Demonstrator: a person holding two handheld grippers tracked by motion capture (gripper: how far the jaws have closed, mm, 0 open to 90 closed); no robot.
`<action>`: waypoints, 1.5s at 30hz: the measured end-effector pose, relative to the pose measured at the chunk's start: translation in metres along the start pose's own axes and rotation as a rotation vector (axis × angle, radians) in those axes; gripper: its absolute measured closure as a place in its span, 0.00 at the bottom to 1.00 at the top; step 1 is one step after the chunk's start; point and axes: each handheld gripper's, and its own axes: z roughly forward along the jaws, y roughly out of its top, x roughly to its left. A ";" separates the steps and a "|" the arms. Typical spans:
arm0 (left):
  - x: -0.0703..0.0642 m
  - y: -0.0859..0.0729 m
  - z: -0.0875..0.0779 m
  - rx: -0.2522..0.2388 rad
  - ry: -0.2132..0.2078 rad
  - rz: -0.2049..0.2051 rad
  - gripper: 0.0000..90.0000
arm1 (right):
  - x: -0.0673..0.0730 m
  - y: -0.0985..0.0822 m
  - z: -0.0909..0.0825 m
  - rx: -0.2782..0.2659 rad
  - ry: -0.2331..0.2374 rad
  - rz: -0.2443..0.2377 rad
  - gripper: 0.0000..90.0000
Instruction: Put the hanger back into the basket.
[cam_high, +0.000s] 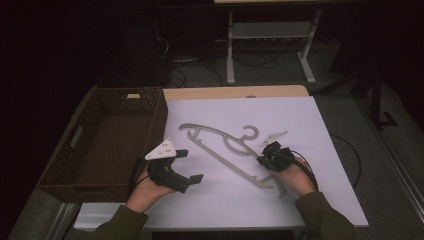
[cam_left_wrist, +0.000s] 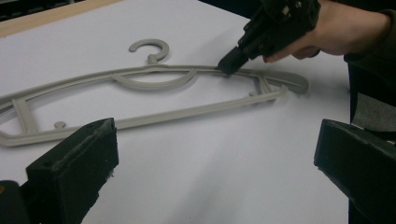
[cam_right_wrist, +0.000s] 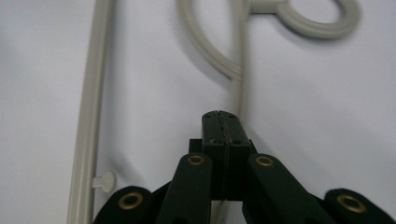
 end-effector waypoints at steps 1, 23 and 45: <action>0.000 0.000 0.000 -0.001 0.000 -0.001 0.00 | -0.004 -0.001 -0.002 -0.009 -0.002 0.002 1.00; 0.004 -0.002 -0.001 0.000 0.006 -0.008 0.00 | 0.045 0.097 0.077 -0.127 0.285 -0.032 0.75; 0.004 -0.002 -0.001 0.011 0.014 -0.009 0.00 | 0.066 0.064 0.062 -0.075 0.301 -0.216 0.89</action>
